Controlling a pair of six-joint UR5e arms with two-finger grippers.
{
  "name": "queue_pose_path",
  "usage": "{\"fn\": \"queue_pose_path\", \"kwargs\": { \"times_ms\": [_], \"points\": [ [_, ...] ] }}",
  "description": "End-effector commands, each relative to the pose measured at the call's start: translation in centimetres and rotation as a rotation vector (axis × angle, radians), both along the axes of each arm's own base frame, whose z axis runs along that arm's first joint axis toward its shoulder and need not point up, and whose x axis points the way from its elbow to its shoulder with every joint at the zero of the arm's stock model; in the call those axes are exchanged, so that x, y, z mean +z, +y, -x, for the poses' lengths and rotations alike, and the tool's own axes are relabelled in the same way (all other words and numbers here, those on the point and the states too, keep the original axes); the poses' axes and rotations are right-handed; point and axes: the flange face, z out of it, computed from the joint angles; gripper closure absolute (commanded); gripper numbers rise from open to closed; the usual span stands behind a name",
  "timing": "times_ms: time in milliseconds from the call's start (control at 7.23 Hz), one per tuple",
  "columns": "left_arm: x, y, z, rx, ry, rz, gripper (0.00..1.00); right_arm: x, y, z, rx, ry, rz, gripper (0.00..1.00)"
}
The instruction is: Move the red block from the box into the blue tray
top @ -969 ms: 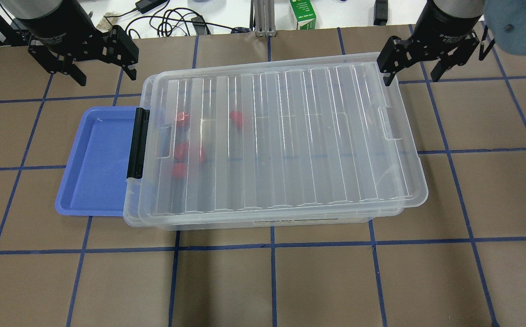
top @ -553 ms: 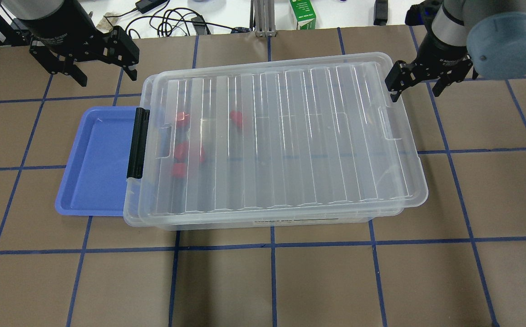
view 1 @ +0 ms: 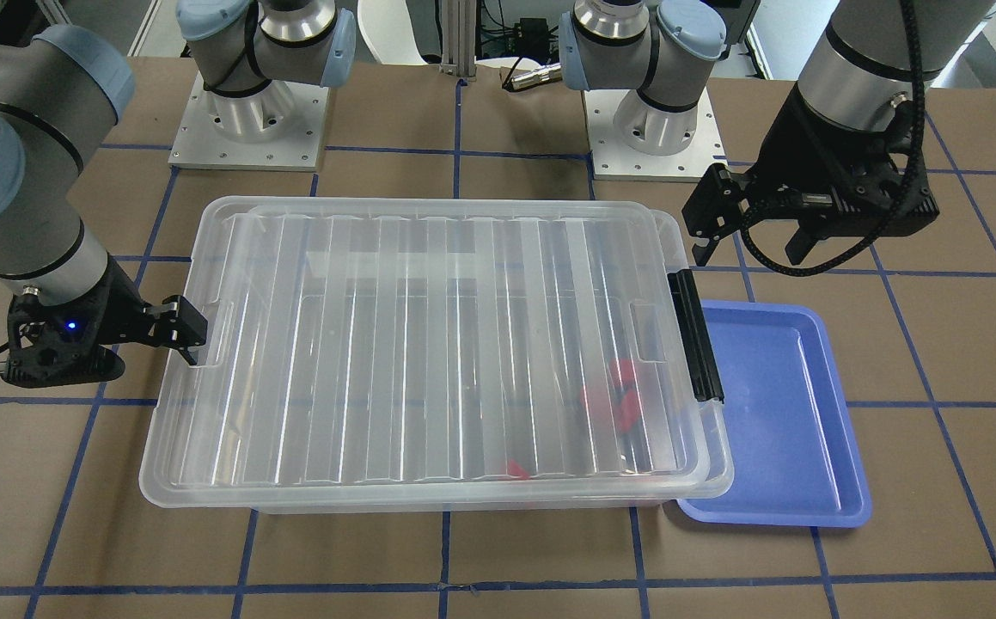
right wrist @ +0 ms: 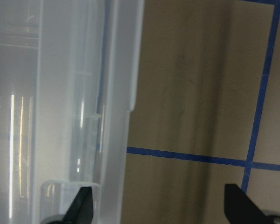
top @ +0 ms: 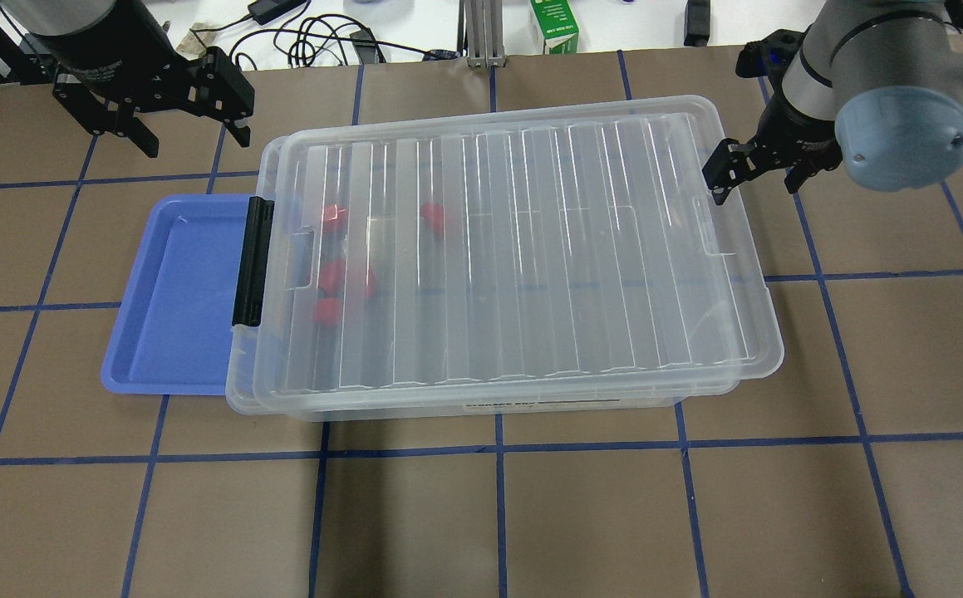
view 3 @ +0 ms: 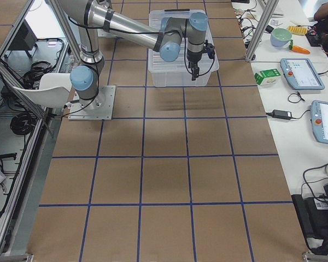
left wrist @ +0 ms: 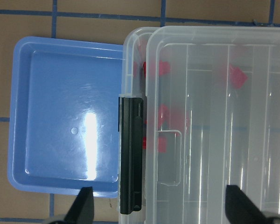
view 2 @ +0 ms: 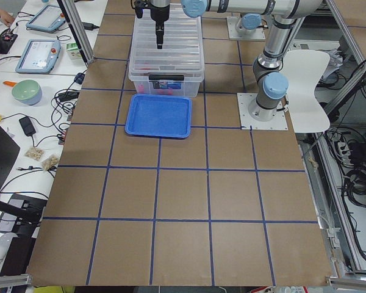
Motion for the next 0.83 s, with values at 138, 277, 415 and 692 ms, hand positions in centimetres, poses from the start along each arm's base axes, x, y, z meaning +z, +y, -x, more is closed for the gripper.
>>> {"fn": "queue_pose_path", "kwargs": {
  "times_ms": [138,277,415,692],
  "points": [
    [-0.1,0.0,0.0,0.000,0.000,-0.002,0.00,0.2,-0.4,4.5,-0.036,-0.005,0.012,0.00],
    [-0.2,-0.1,0.0,0.000,-0.001,-0.003,0.00,-0.1,-0.8,5.3,-0.027,0.004,0.007,0.00],
    [-0.1,0.0,0.0,0.000,-0.001,-0.002,0.00,0.1,-0.8,7.1,-0.036,0.008,0.009,0.00],
    [-0.2,-0.1,0.0,0.000,-0.001,-0.005,0.00,0.0,-0.3,11.3,-0.048,0.011,0.004,0.00]
  ]
}}
